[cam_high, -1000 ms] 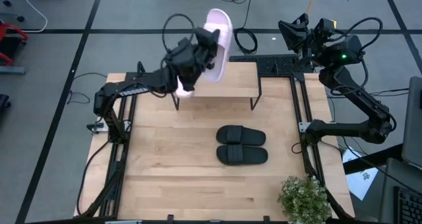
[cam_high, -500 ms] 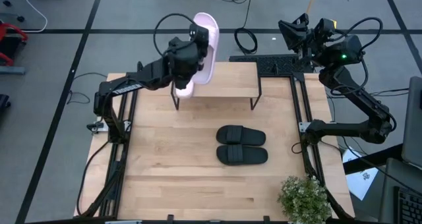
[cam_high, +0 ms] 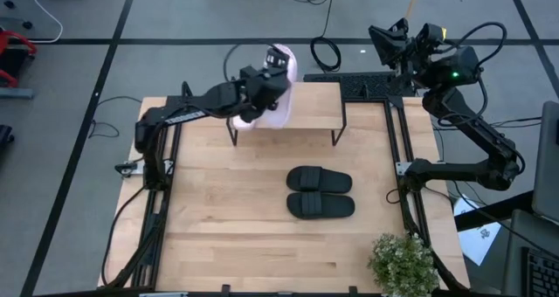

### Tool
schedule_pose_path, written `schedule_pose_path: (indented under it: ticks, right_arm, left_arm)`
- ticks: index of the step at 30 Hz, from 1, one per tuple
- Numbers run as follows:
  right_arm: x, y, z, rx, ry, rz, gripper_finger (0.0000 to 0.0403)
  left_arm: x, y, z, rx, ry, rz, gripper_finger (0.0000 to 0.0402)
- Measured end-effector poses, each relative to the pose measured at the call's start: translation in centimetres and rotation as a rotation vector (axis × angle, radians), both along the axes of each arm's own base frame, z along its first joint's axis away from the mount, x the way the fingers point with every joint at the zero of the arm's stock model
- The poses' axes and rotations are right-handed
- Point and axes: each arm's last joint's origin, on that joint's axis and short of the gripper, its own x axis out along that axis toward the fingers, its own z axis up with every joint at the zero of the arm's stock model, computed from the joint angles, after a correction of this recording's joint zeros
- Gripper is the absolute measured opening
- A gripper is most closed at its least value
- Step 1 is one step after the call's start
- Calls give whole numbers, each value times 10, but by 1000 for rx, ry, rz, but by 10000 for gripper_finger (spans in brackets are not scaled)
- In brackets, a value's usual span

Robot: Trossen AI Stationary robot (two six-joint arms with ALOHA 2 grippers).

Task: Pick and place slides into the shelf
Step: Put the pink slides on the shelf

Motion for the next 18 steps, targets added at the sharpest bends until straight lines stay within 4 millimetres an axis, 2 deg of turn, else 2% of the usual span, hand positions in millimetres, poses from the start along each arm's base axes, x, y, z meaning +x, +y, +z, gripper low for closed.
schedule_pose_path:
  ticks: [4,9,18]
  right_arm:
    - [1,-1,-2,28,17,9,22]
    - [2,-2,-4,53,39,14,22]
    - [2,-2,-5,44,45,6,22]
  left_arm:
    - [12,12,-22,-42,33,10,63]
    - [15,26,-41,-120,73,27,63]
    - [17,39,-61,-196,118,61,63]
